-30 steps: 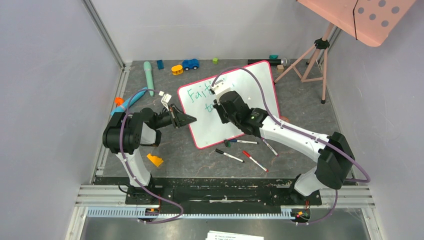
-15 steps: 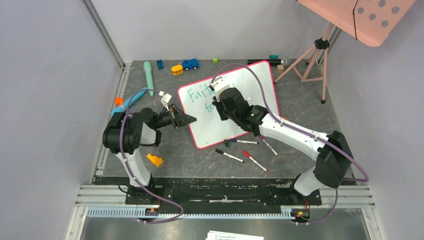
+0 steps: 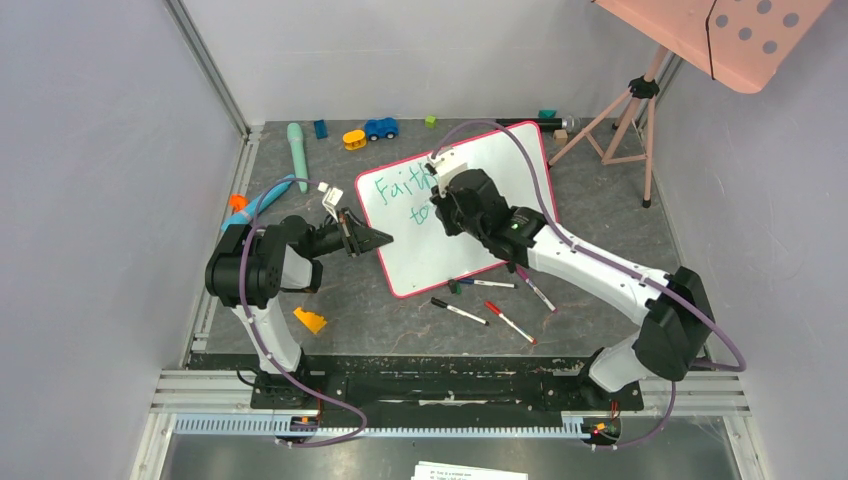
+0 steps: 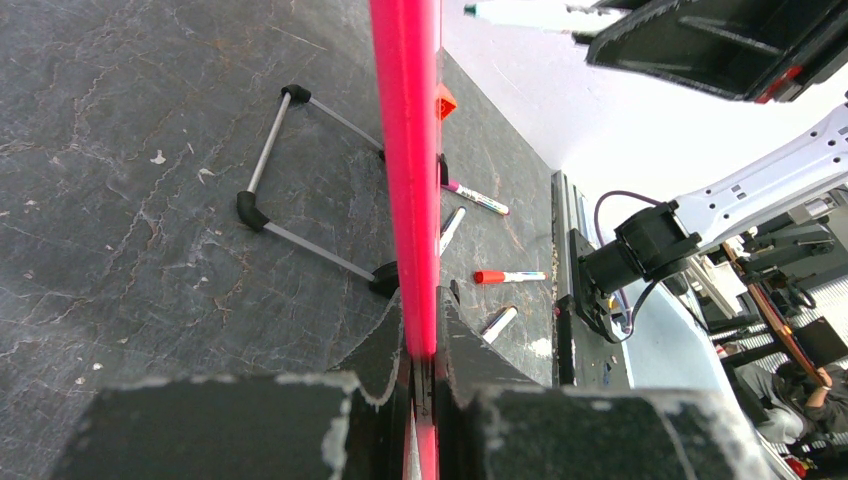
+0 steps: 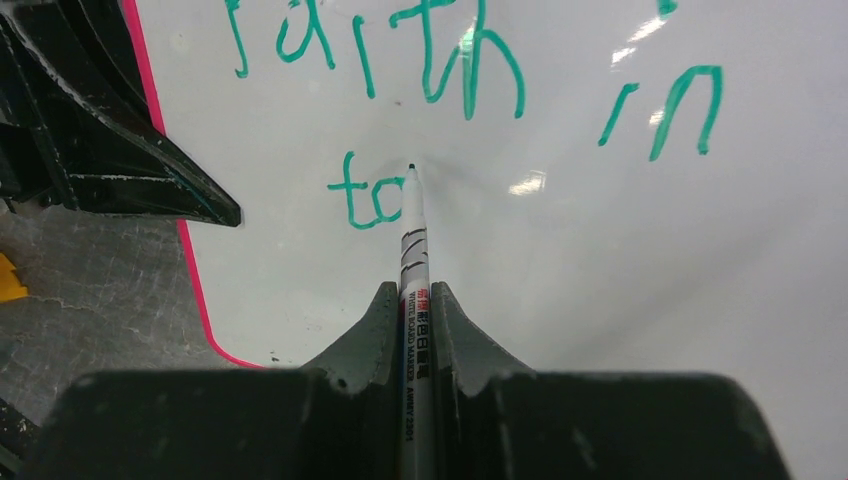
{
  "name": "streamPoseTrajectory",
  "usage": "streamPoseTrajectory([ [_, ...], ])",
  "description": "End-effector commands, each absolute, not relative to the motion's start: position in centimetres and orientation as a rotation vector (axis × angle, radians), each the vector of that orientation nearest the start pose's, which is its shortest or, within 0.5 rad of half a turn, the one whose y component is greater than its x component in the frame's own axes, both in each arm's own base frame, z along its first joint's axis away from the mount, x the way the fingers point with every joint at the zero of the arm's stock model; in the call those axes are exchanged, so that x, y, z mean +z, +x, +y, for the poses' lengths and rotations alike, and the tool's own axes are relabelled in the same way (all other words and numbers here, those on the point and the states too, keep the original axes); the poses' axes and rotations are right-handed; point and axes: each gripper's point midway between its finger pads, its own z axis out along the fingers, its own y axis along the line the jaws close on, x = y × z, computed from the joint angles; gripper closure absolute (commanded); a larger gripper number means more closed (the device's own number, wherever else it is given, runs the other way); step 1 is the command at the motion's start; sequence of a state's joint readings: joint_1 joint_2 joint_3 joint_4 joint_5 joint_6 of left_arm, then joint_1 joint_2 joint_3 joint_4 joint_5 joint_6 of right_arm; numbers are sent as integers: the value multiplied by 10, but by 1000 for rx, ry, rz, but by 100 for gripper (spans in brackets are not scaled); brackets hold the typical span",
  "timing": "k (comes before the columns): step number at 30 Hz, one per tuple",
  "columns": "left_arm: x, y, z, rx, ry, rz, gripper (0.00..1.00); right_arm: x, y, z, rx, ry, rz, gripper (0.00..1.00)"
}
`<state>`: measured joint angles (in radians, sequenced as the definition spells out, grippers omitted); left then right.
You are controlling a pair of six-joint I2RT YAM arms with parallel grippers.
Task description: Write a sentence on the whiteboard
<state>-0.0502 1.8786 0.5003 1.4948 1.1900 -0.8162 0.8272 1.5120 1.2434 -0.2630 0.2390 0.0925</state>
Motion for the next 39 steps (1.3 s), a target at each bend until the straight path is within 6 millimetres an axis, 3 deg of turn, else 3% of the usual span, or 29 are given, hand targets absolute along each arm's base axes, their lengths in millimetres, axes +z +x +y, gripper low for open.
streamPoseTrajectory([
  [1, 115, 288, -199, -1495, 710, 1594, 98, 244, 337, 296, 348, -558, 1924, 100],
  [7, 115, 288, -199, -1495, 709, 1594, 98, 234, 340, 288, 326, -552, 1953, 100],
  [18, 115, 288, -199, -1494, 711, 1592, 98, 222, 337, 297, 359, -610, 1971, 100],
  [39, 116, 288, -199, -1493, 714, 1591, 98, 199, 336, 291, 319, -616, 2021, 100],
])
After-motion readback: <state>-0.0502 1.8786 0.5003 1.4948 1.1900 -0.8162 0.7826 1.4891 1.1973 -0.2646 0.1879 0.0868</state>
